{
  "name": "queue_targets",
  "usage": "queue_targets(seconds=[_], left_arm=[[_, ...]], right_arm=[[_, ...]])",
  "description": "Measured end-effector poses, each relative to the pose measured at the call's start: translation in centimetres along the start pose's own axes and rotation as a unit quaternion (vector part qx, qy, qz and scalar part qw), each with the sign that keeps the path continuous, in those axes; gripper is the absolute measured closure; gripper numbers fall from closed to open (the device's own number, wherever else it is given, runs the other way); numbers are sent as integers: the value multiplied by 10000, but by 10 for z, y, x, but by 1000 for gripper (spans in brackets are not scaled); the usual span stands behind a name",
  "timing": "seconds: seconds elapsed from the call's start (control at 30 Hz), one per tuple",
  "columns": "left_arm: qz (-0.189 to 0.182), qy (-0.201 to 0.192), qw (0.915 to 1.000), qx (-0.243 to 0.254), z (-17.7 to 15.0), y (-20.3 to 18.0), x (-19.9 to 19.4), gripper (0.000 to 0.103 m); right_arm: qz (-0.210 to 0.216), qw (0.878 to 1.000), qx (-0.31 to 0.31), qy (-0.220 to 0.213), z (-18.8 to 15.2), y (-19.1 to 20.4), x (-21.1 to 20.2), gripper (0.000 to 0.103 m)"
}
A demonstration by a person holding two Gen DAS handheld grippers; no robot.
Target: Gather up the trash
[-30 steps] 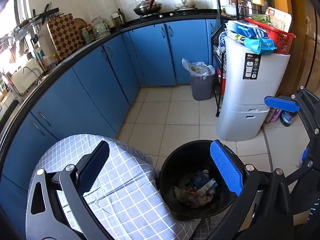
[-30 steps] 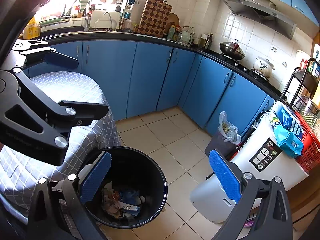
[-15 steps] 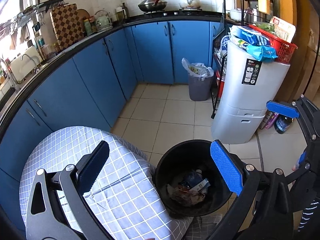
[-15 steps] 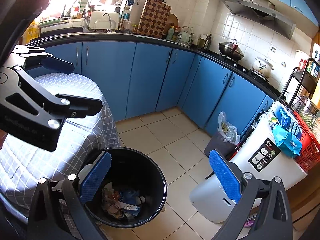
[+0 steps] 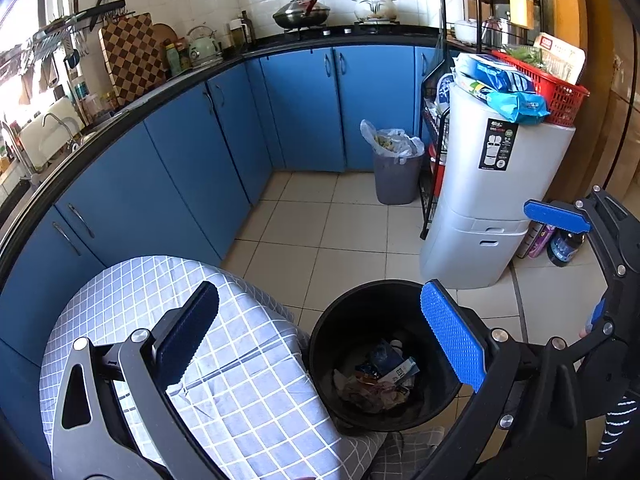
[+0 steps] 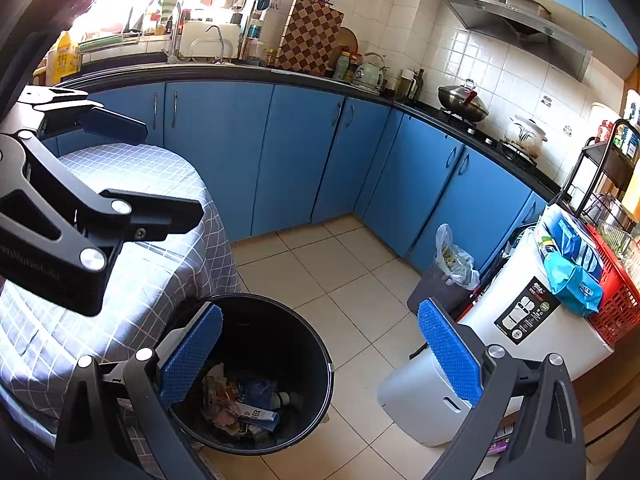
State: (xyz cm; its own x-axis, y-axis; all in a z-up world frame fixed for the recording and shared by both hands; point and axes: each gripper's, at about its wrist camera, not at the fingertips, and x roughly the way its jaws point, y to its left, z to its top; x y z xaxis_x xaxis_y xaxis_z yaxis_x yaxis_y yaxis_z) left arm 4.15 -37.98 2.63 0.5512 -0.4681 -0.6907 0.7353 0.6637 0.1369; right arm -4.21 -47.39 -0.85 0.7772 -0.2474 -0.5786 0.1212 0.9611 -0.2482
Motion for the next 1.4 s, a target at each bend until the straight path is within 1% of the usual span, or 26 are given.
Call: queue_targets(seconds=[0.1, 0.2, 0.37, 0.83, 1.4], left_arm=[[-57, -13, 10000, 42, 0, -1, -2, 3], [4, -64, 9999, 121, 0, -5, -5, 3], [2, -104, 9998, 187, -1, -8, -8, 3], [65, -159, 9995, 253, -1, -13, -10, 3], [49, -154, 9994, 295, -1, -14, -12, 3]], right_arm=[[2, 10000, -4, 4, 0, 0, 0, 7], [-2, 10000, -5, 7, 0, 1, 0, 7], [-5, 10000, -1, 6, 0, 1, 0, 7], [-13, 10000, 1, 7, -1, 0, 0, 7], [-15, 10000, -9, 9, -1, 1, 0, 7]])
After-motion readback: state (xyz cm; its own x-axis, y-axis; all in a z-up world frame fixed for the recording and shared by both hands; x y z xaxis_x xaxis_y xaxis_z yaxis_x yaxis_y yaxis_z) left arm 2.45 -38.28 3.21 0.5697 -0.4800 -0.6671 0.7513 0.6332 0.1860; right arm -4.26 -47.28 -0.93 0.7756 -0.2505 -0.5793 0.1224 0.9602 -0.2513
